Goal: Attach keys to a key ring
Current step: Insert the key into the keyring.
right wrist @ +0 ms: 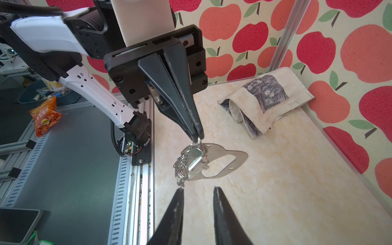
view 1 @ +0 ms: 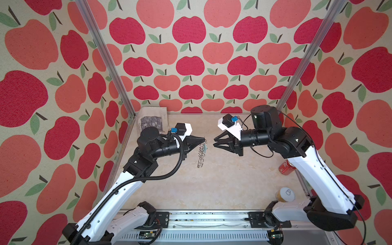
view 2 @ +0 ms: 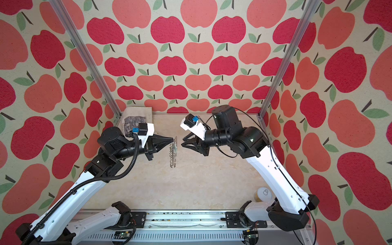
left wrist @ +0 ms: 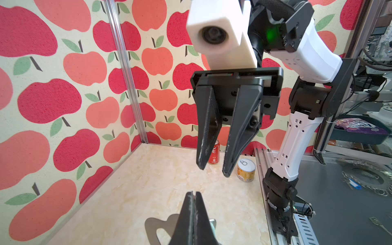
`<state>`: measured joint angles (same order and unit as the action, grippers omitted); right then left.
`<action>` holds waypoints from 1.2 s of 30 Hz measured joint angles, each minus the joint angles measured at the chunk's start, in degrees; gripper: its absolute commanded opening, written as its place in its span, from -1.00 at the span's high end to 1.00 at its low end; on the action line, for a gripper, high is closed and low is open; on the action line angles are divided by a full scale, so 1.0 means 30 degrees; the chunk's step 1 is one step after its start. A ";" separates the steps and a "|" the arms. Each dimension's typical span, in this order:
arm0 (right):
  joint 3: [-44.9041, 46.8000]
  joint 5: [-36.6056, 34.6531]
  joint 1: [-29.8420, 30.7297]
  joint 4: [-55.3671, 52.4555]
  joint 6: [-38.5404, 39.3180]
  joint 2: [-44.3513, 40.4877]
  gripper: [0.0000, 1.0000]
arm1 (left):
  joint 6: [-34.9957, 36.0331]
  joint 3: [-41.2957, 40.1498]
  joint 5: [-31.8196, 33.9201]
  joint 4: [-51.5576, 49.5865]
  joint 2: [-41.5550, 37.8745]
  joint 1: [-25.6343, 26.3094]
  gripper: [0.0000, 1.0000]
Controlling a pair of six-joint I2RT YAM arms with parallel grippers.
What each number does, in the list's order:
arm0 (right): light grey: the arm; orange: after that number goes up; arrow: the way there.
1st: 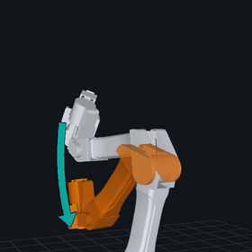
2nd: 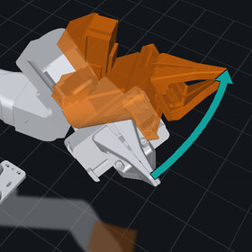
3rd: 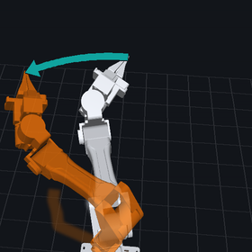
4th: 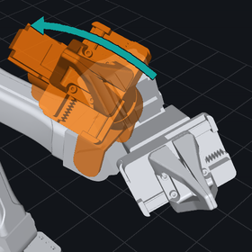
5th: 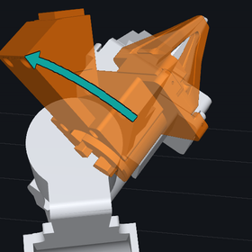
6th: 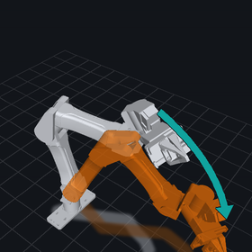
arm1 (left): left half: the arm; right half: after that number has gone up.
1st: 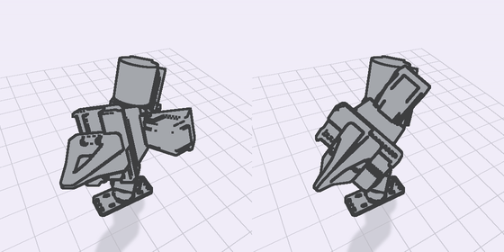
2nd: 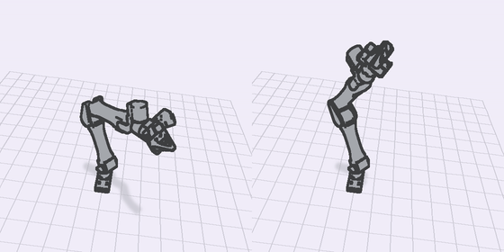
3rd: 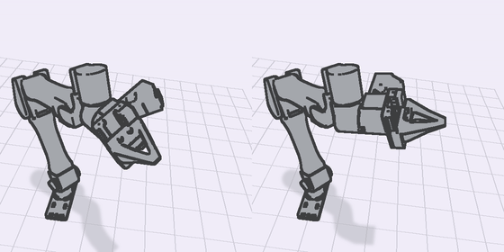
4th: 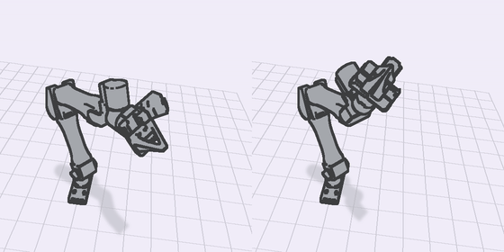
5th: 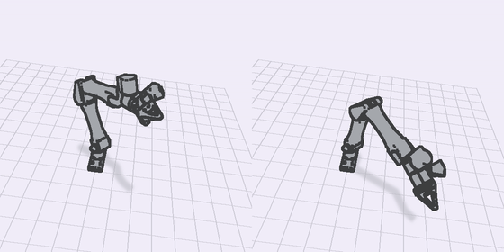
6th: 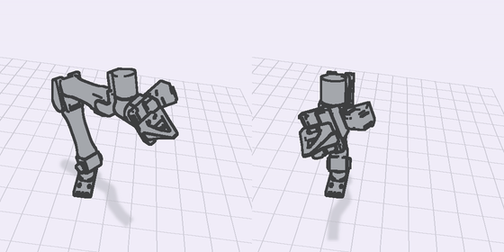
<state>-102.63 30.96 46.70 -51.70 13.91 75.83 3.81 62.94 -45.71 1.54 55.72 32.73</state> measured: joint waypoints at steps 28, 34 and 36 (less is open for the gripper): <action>0.1333 0.1647 0.0000 0.4940 -0.1559 -0.0291 0.62 | -0.5479 -0.1435 -0.1931 0.9748 0.0896 -0.0590 1.00; 0.1581 0.1865 0.0000 0.5034 -0.1559 -0.0372 0.63 | -0.5909 -0.1443 -0.2091 1.0542 0.1202 -0.0590 1.00; 0.1647 0.1865 0.0000 0.5129 -0.1559 -0.0401 0.63 | -0.5974 -0.1450 -0.2142 1.0644 0.1290 -0.0590 1.00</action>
<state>-97.69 36.56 46.70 -36.32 9.23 74.63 -14.11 58.59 -52.14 33.47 59.59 30.96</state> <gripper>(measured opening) 0.185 0.048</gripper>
